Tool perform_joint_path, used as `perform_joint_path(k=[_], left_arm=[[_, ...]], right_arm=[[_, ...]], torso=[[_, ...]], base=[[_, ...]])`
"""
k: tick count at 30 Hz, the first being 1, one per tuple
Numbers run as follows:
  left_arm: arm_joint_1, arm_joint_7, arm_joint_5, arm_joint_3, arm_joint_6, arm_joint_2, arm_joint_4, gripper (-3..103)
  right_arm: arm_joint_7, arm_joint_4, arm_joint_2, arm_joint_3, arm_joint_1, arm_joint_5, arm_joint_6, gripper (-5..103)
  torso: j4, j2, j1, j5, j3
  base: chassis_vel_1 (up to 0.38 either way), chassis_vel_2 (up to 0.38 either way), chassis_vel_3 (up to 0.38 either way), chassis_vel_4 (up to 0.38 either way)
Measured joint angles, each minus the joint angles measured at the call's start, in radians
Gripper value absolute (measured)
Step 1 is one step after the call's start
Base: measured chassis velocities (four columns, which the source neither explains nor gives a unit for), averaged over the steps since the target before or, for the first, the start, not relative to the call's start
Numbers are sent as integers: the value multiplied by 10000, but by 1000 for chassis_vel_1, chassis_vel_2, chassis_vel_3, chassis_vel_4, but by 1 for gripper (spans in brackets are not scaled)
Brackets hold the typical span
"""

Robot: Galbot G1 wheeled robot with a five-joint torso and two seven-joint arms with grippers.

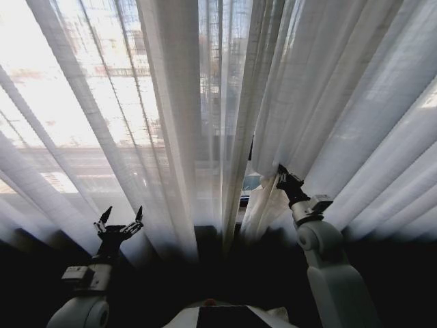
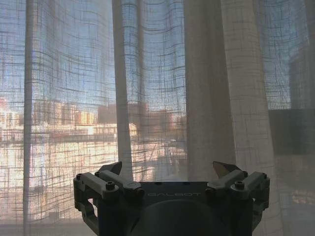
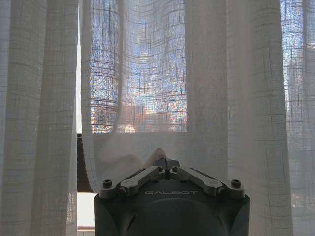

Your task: Open the curtains by pulling them apart, changing their state from closed to fully open.

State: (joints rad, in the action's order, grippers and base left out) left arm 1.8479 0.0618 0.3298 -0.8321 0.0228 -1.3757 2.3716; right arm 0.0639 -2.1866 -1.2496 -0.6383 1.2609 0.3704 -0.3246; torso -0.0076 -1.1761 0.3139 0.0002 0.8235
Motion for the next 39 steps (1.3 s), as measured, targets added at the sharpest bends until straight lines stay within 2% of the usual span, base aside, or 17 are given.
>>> perform_joint_path(k=[13,19,39], left_arm=[[41,19,-41,73,73,-17,-10,100],[-2,206,-63,83,75,-24,-70,100],[-98,250,-75,127,83,2,-340,100]], right_arm=[[9,-75,-120,-2,80,2,-11,0],[9,52,-151,-5,42,5,18,0],[-14,214,-144,-1,-20,0,63,0]], torso=[[0,0,1,-2,0],[2,0,1,-2,0],[-1,1,4,3,1]], base=[[-34,-37,31,26],[-153,-162,185,141],[-308,-306,303,308]])
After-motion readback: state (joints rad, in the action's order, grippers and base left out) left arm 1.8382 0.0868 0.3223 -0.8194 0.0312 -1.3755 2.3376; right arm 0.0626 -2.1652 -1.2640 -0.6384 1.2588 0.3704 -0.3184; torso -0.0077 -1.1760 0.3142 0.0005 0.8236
